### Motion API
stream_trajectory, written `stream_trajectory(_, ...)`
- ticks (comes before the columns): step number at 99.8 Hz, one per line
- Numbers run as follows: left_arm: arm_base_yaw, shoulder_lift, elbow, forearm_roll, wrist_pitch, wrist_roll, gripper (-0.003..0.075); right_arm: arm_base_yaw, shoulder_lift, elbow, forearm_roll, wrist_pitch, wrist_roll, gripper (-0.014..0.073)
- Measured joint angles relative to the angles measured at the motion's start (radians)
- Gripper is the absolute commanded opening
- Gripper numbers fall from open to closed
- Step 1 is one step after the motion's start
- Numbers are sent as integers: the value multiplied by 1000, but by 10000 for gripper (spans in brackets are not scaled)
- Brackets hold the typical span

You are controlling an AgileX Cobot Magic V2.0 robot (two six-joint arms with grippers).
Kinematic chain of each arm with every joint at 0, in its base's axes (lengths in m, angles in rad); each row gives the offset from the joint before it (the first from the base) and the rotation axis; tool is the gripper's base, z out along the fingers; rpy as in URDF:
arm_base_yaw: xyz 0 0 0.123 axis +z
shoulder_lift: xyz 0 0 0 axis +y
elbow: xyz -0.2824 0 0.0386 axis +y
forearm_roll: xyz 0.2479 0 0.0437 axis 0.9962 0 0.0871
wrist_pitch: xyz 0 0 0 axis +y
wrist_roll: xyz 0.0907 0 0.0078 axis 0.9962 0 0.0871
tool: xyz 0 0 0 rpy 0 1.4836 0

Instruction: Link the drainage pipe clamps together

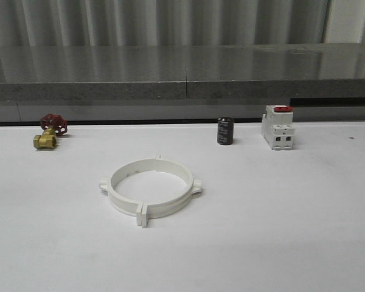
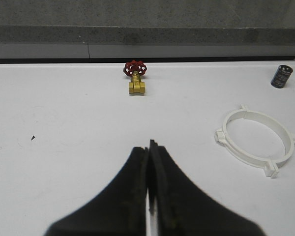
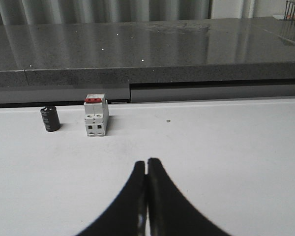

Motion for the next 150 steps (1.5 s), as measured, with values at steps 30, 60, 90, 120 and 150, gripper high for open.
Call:
stream_trajectory(30, 0, 0, 0, 0, 0, 0, -21, 0, 0, 75, 21, -127, -2, -68)
stream_trajectory(60, 0, 0, 0, 0, 0, 0, -21, 0, 0, 75, 21, -133, -2, -68)
stream_trajectory(90, 0, 0, 0, 0, 0, 0, -21, 0, 0, 75, 21, -133, -2, -68)
stream_trajectory(120, 0, 0, 0, 0, 0, 0, -21, 0, 0, 75, 28, -133, -2, -68)
stream_trajectory(150, 0, 0, 0, 0, 0, 0, -21, 0, 0, 75, 28, -133, -4, -68)
